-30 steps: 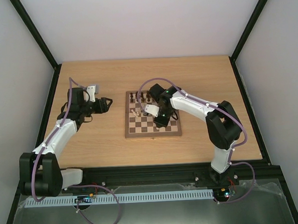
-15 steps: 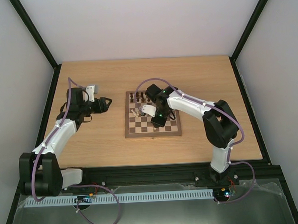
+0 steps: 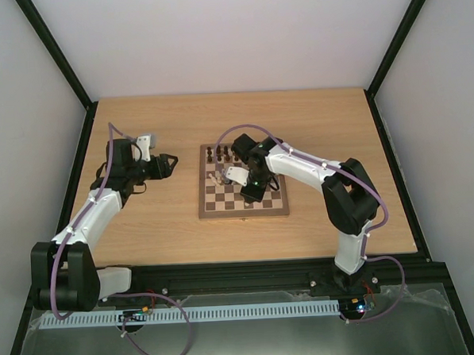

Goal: Set up the chess pieces on the board

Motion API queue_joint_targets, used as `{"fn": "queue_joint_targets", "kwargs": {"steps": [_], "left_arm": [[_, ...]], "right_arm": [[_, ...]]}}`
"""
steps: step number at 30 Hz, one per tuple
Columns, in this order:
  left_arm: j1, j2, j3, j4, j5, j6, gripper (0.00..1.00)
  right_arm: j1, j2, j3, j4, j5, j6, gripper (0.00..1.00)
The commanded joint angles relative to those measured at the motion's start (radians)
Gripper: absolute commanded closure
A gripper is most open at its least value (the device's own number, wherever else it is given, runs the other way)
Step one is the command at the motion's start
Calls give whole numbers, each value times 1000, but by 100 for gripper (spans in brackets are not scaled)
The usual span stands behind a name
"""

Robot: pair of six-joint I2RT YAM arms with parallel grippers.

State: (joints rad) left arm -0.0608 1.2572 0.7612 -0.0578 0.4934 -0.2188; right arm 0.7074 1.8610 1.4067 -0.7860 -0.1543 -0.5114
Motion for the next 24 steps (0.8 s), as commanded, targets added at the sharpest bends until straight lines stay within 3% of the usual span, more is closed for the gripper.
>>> {"fn": "queue_joint_targets", "kwargs": {"steps": [1,24], "left_arm": [[6,-13,-11,23,5,-5,35],[6,2,-4,24,7,-8,35]], "right_arm": [[6,13,-19,-26,7,11,91],[6,32,-25,-2,6,30,83]]}}
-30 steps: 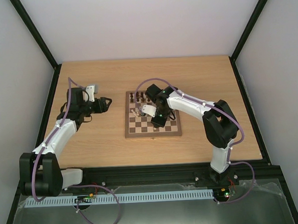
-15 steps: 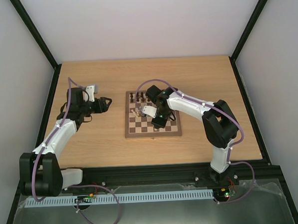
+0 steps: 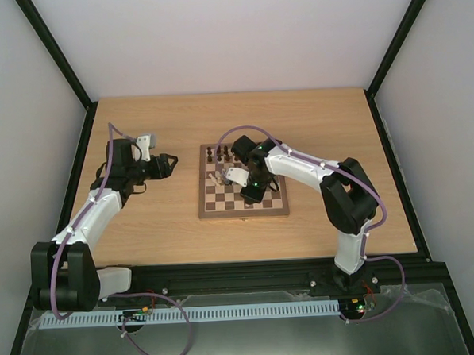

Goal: Set up the chess pieces on the board

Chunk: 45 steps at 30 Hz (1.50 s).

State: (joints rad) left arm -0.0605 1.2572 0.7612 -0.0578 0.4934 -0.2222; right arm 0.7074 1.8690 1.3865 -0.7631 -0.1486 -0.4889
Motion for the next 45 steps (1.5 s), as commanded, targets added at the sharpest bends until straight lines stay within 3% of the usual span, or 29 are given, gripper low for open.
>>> {"fn": "queue_joint_targets", "kwargs": {"steps": [1,8,24,39,45], "left_arm": [[5,2,-5,26,8,-5,35],[5,7,-3,26,7,-5,35],[10,-14,-16,21,2,-3,35],[16,-18,-14,12,3,1,35],[16,-7,-9,6,4,10,35]], "right_arm": [[6,25,-4,-24,0,8,83],[7,31,4,-22,-10,9,92],[58,79,78,-25,-10,15,92],[25,2,157,-89,-51,3,58],[-128,1,192,-116,-124,56,63]]}}
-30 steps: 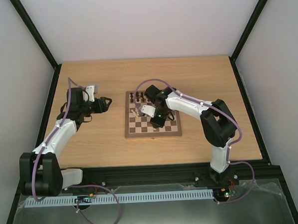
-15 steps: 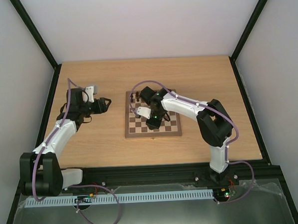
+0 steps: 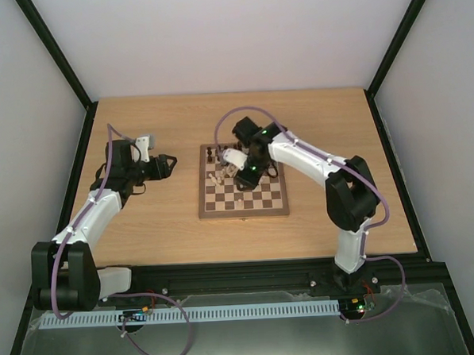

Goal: Set up the chess pieces on the board

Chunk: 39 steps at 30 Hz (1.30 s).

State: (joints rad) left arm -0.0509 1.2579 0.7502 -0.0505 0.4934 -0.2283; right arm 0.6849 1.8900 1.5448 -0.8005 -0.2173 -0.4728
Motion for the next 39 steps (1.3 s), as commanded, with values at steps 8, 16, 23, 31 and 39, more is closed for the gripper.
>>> {"fn": "queue_joint_targets", "kwargs": {"steps": [8,16,23,31,39], "left_arm": [[-2,29,33,-49,5,100,36],[-17,50,67,-82,-3,133,36],[-20,67,80,-79,-1,127,36],[-25,67,82,-75,-3,122,36],[-26,55,72,-79,-4,119,36]], "right_arm": [[-254,80,103,-47,-65,119,72],[-247,110,147,-38,-85,66,71],[-182,96,116,-43,-30,-7,59],[-137,121,113,-44,-15,5,69],[-125,115,100,-40,-15,40,70]]}}
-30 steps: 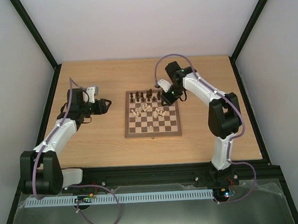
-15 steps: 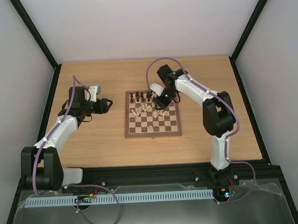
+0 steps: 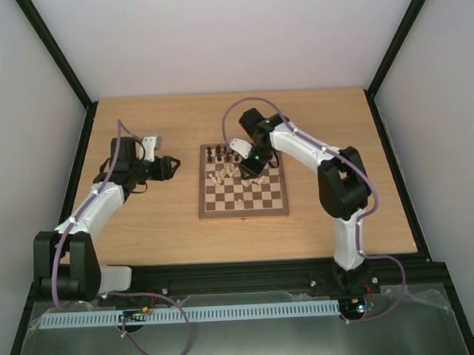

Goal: Set up the chess pieces on the board

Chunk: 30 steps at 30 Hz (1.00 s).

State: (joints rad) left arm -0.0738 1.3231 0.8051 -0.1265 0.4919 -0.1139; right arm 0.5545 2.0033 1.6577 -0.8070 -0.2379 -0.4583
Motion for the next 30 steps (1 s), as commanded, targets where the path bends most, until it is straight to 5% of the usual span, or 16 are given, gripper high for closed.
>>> {"fn": "queue_joint_targets", "kwargs": {"steps": [1,16,30], "left_arm": [[-3,-11,17,-2,-1,5,36],[-9,-3,19,17,-1,-13,36],[-9,1,12,23,-3,-13,36]], "right_arm": [[5,-2,-11,-30,13,30,70],[10,-15,16,-72,-32,15,60],[27,7,-47,-77,2,4,79]]}}
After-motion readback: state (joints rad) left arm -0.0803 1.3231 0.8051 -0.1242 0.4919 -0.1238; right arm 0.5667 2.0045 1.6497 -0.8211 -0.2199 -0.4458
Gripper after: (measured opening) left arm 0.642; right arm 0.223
